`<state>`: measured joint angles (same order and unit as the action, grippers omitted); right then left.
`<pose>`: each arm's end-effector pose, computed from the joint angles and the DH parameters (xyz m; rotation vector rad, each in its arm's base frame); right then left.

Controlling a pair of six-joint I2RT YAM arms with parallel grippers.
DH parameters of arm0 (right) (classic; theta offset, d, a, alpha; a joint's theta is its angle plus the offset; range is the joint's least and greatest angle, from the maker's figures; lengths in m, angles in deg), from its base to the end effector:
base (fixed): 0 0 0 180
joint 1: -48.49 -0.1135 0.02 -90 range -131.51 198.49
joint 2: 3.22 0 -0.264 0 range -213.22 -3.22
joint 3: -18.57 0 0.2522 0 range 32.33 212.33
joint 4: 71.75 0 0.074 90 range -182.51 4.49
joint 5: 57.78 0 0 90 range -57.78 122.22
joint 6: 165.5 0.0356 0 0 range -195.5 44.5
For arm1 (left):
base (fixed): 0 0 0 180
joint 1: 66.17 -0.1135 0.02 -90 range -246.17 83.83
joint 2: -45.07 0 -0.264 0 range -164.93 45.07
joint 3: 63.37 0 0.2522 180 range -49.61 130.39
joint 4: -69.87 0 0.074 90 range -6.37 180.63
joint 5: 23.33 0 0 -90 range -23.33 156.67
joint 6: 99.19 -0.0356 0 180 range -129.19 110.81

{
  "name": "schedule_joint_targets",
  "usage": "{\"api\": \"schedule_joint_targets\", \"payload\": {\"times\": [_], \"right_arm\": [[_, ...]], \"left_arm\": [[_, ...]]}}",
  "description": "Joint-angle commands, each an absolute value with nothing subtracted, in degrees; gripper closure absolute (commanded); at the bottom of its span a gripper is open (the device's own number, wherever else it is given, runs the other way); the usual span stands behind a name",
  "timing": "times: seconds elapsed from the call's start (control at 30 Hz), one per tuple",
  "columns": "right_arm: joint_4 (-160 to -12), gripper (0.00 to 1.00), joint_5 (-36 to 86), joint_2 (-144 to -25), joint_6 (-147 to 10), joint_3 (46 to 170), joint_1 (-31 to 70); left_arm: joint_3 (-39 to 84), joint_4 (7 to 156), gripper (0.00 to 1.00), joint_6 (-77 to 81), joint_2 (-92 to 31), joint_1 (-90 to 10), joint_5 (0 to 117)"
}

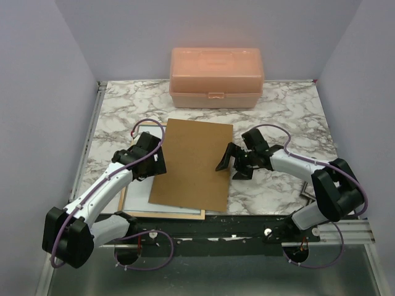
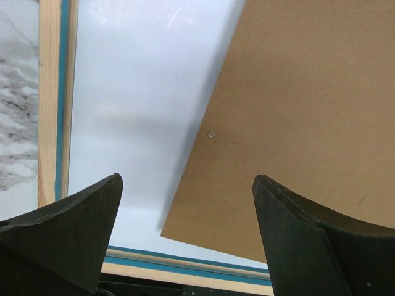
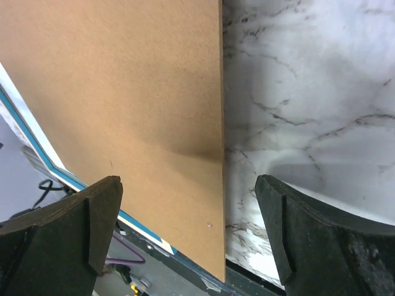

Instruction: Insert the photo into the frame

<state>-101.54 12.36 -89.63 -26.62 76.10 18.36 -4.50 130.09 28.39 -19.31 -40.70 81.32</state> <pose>0.2363 0.1511 0.1634 0.3210 2.7893 0.8791 0.1857 -0.0785 0.2285 -0.3523 2.6273 -0.0076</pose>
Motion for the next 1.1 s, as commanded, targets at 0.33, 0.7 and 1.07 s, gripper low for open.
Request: {"api": "schedule_joint_targets", "payload": {"times": [0.33,0.7,1.07], "right_arm": [[-74.89,0.19,-1.24,-90.16,-22.7,66.47,27.2],[-57.82,0.25,-8.89,-102.97,-22.16,66.29,31.14],[-52.71,0.68,-10.17,-108.86,-21.45,69.98,31.14]], "left_arm": [[-9.22,120.85,0.18,26.14,-16.15,-40.77,69.11],[-9.83,120.13,0.18,25.7,-13.29,-40.78,66.76],[-9.38,119.27,0.18,24.79,-11.2,-40.77,62.16]]}}
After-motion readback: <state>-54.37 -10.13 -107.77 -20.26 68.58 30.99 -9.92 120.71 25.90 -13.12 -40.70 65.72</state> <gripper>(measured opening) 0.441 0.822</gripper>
